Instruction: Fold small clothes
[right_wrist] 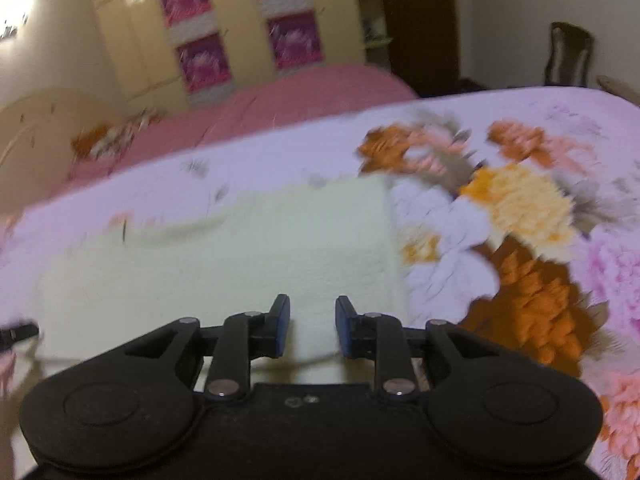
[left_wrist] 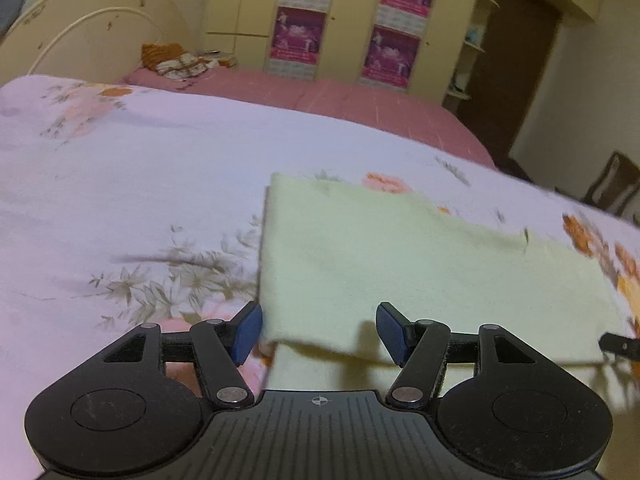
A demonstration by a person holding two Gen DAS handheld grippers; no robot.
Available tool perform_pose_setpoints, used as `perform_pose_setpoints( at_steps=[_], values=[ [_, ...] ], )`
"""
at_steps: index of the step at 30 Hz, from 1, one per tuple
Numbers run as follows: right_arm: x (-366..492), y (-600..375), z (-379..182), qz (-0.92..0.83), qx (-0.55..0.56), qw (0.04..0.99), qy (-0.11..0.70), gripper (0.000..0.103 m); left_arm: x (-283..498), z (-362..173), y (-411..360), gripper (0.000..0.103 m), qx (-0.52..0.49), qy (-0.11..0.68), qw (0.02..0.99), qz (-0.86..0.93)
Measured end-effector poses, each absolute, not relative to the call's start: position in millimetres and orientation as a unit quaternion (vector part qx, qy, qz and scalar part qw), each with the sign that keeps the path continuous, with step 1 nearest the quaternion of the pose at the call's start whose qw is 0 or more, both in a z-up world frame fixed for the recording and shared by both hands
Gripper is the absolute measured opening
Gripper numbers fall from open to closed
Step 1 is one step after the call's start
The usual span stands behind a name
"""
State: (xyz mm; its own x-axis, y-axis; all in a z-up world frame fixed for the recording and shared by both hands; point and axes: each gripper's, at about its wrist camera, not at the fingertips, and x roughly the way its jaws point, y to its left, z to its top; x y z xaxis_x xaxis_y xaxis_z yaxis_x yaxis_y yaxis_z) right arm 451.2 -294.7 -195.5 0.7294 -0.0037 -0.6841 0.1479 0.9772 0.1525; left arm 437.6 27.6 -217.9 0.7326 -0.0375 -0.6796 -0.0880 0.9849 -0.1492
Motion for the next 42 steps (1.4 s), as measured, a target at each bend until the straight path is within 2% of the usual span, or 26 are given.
perform_pose_setpoints(
  at_steps=[4,10,14,18,21,32,42],
  values=[
    [447,-295,-192,-0.054,0.089,0.922,0.373,0.025,428,-222,25,0.063,-0.088,0.39,0.916,0.026],
    [414,-277,-168,0.009,0.088,0.929,0.359,0.038,392,-192,-2,0.063,-0.077,0.377,0.923,-0.017],
    [391,-251,-169,0.056,0.091,0.92,0.377,0.037,369,-188,-39,0.063,-0.061,0.389,0.917,-0.059],
    [381,-232,-183,0.075,0.066,0.91,0.401,0.037,353,-207,-61,0.063,-0.038,0.41,0.909,-0.063],
    [379,-234,-200,0.063,0.044,0.902,0.426,0.036,342,-213,-67,0.063,-0.005,0.398,0.915,-0.058],
    [352,-300,-207,0.012,0.022,0.91,0.413,0.036,329,-209,-51,0.063,-0.002,0.409,0.912,0.0],
    [308,-266,-180,0.087,0.061,0.908,0.406,0.04,288,-186,-59,0.063,-0.007,0.416,0.909,-0.005]
  ],
)
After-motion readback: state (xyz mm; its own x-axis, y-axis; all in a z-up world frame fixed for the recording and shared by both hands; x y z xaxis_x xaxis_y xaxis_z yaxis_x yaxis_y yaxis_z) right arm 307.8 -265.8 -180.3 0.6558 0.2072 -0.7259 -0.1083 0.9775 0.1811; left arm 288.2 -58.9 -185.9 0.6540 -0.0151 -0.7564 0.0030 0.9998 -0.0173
